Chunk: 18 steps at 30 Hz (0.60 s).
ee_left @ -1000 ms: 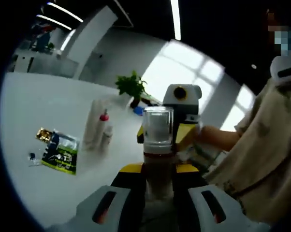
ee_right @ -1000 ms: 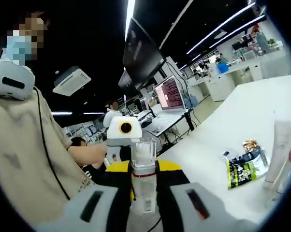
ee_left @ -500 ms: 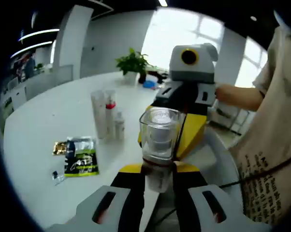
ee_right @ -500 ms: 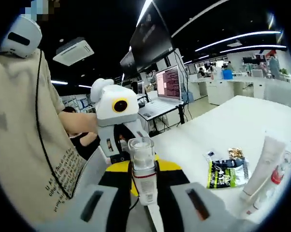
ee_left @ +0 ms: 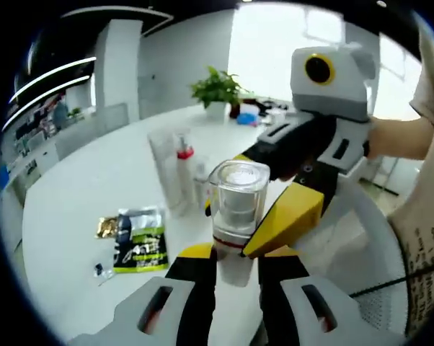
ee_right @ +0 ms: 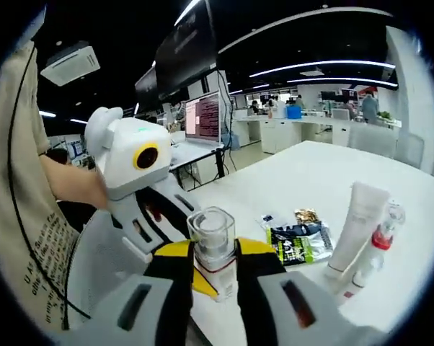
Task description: Arrange the skincare products in the storage area until every visible bottle or jar stands upright without overlapping.
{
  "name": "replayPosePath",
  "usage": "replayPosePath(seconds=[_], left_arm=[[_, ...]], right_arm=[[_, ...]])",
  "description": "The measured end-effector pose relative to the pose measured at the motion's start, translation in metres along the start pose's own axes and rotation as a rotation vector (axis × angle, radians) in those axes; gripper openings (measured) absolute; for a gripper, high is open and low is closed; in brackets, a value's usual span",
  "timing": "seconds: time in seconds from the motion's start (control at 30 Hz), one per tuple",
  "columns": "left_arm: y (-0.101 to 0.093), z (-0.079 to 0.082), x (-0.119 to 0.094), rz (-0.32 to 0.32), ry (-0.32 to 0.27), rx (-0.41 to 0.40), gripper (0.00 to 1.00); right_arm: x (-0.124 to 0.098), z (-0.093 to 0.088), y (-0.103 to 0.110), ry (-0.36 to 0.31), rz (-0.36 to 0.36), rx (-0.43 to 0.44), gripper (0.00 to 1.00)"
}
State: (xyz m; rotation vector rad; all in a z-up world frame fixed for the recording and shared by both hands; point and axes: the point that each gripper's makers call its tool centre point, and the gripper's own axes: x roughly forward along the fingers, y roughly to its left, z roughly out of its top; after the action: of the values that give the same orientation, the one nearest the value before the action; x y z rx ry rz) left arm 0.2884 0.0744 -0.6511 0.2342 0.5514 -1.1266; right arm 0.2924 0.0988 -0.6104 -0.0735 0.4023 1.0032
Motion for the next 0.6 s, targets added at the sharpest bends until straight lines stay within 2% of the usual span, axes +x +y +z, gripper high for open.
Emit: replayPosePath(seconds=[0.23,0.43,0.6], left_arm=[[0.0,-0.009,0.016,0.002,0.021,0.04,0.17],[0.004,-0.018,0.029,0.017,0.016,0.046,0.18],[0.005,-0.03,0.044,0.01,0.025,0.038,0.18]], right_arm=[[0.0,-0.015,-0.008,0.041,-0.051,-0.03,0.22],[0.003,-0.029,-0.017,0.081,-0.085,-0.055,0.22],[0.009,-0.051,-0.026,0.137,-0.106,-0.087,0.22]])
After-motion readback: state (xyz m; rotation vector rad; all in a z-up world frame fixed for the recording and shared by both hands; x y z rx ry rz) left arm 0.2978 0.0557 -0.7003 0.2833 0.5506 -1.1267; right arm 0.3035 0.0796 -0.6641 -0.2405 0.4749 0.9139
